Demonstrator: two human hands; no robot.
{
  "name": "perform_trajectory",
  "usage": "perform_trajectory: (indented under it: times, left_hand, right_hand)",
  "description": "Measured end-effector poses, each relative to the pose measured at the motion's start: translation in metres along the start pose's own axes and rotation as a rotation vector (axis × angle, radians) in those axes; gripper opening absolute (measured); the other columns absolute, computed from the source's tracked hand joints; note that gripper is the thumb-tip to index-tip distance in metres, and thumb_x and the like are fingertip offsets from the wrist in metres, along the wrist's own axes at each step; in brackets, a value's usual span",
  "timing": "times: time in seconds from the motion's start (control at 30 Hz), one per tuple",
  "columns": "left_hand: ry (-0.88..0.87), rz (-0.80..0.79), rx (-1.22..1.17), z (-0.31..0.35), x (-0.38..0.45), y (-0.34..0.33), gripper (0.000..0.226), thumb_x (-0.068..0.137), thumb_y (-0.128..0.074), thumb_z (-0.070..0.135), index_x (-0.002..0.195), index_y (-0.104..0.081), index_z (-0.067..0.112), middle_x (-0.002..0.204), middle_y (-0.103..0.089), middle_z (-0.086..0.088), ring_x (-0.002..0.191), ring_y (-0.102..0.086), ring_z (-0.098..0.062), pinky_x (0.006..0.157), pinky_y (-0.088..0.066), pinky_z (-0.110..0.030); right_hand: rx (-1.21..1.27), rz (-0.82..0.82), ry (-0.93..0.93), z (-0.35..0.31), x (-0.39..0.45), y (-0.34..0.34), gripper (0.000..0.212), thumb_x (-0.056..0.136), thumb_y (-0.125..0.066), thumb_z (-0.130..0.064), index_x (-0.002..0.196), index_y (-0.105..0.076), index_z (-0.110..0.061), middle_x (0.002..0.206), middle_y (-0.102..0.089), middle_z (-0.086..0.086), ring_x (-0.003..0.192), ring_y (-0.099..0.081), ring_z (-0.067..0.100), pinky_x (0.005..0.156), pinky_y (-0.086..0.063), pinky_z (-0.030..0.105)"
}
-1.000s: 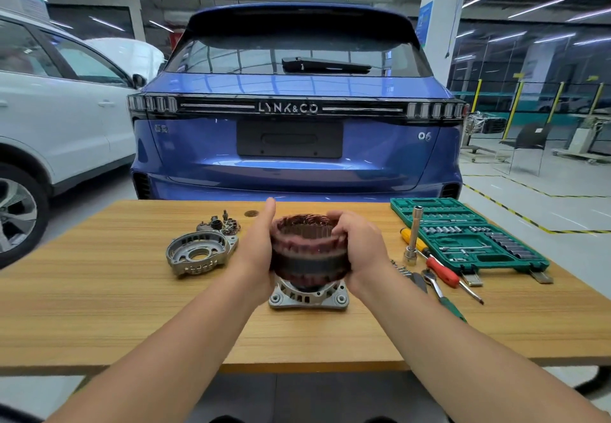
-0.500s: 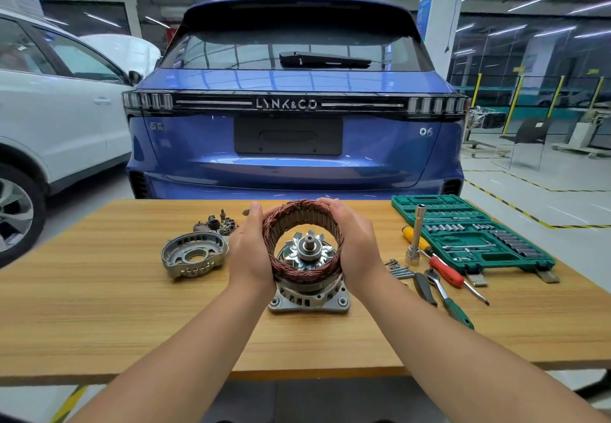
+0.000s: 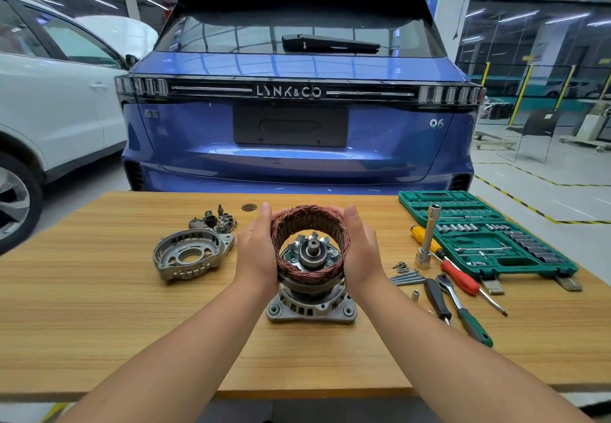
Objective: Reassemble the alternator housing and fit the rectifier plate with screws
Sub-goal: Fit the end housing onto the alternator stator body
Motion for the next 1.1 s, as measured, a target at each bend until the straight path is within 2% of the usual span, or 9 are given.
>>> perform_trajectory:
  times: [0.13, 0.23, 0.4, 0.5, 0.6, 0.7, 0.9, 1.0, 1.1]
  left_hand:
    - [0.036, -0.011, 0.000, -0.007, 0.009, -0.003, 0.050, 0.107, -0.041, 0.050, 0.100, -0.078, 0.017, 0.097, -0.079, -0.010, 0.089, -0.077, -0.025, 0.075, -0.057, -0.037]
    - [0.037, -0.022, 0.025, -0.013, 0.012, -0.004, 0.052, 0.107, -0.040, 0.050, 0.101, -0.078, 0.016, 0.096, -0.079, -0.010, 0.090, -0.077, -0.025, 0.079, -0.056, -0.039]
    - [0.033, -0.033, 0.053, -0.018, 0.015, -0.003, 0.050, 0.107, -0.038, 0.052, 0.091, -0.081, 0.030, 0.094, -0.080, -0.007, 0.088, -0.077, -0.021, 0.078, -0.056, -0.039]
    - [0.055, -0.027, 0.048, -0.021, 0.017, -0.002, 0.050, 0.104, -0.040, 0.056, 0.089, -0.081, 0.030, 0.094, -0.080, -0.006, 0.088, -0.077, -0.023, 0.083, -0.057, -0.044]
    - [0.029, -0.024, 0.091, -0.028, 0.017, 0.001, 0.048, 0.105, -0.038, 0.055, 0.090, -0.080, 0.035, 0.093, -0.080, -0.001, 0.087, -0.076, -0.016, 0.081, -0.056, -0.041]
    - [0.044, -0.019, 0.102, -0.032, 0.017, 0.001, 0.052, 0.106, -0.038, 0.054, 0.093, -0.081, 0.027, 0.095, -0.080, -0.002, 0.090, -0.076, -0.017, 0.084, -0.056, -0.042]
    - [0.048, -0.053, 0.169, -0.031, 0.021, 0.002, 0.058, 0.098, -0.035, 0.064, 0.100, -0.078, 0.025, 0.095, -0.080, -0.001, 0.092, -0.076, -0.018, 0.087, -0.057, -0.045]
    - [0.084, -0.015, 0.149, -0.030, 0.022, -0.001, 0.060, 0.098, -0.035, 0.065, 0.099, -0.079, 0.025, 0.094, -0.080, -0.002, 0.093, -0.076, -0.021, 0.088, -0.058, -0.046]
    - [0.115, 0.025, 0.105, -0.029, 0.023, -0.004, 0.054, 0.099, -0.042, 0.060, 0.098, -0.079, 0.021, 0.093, -0.080, -0.005, 0.093, -0.076, -0.026, 0.087, -0.058, -0.047]
  right_hand:
    - [-0.014, 0.008, -0.001, 0.006, 0.007, 0.003, 0.060, 0.078, -0.050, -0.086, 0.102, -0.077, -0.038, 0.110, -0.076, 0.002, 0.109, -0.070, 0.020, 0.102, -0.049, 0.048]
    - [-0.037, 0.019, -0.001, 0.012, 0.007, 0.006, 0.058, 0.077, -0.049, -0.088, 0.100, -0.076, -0.043, 0.109, -0.076, 0.000, 0.108, -0.070, 0.018, 0.099, -0.050, 0.043]
    - [-0.047, 0.029, -0.011, 0.018, 0.008, 0.007, 0.057, 0.075, -0.046, -0.091, 0.099, -0.075, -0.049, 0.108, -0.076, -0.007, 0.106, -0.069, 0.010, 0.093, -0.048, 0.033]
    - [-0.040, 0.029, -0.027, 0.023, 0.009, 0.007, 0.059, 0.075, -0.047, -0.090, 0.099, -0.076, -0.045, 0.107, -0.076, -0.003, 0.106, -0.070, 0.014, 0.096, -0.050, 0.039]
    - [-0.035, 0.024, -0.020, 0.031, 0.008, 0.009, 0.065, 0.077, -0.049, -0.089, 0.101, -0.077, -0.035, 0.107, -0.076, 0.001, 0.106, -0.070, 0.019, 0.101, -0.050, 0.050]
    - [-0.046, 0.048, -0.033, 0.034, 0.008, 0.010, 0.073, 0.074, -0.052, -0.089, 0.104, -0.075, -0.027, 0.107, -0.076, 0.004, 0.107, -0.070, 0.022, 0.102, -0.049, 0.053]
    - [-0.154, 0.040, -0.039, 0.034, 0.009, 0.012, 0.053, 0.079, -0.047, -0.087, 0.094, -0.075, -0.045, 0.100, -0.076, -0.006, 0.097, -0.070, 0.010, 0.084, -0.053, 0.023]
    - [-0.141, 0.061, -0.067, 0.037, 0.011, 0.013, 0.058, 0.076, -0.047, -0.090, 0.091, -0.076, -0.041, 0.099, -0.077, -0.001, 0.099, -0.071, 0.018, 0.094, -0.054, 0.043]
    - [-0.111, 0.082, -0.118, 0.036, 0.013, 0.013, 0.061, 0.074, -0.046, -0.091, 0.088, -0.077, -0.041, 0.096, -0.077, 0.001, 0.096, -0.072, 0.019, 0.098, -0.052, 0.052]
Point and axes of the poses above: each hand's wrist, its own x-axis towards the middle knuckle, its own y-axis out of the back of the hand, z = x × y, the point moved 2 cm from there along x, towards the middle knuckle
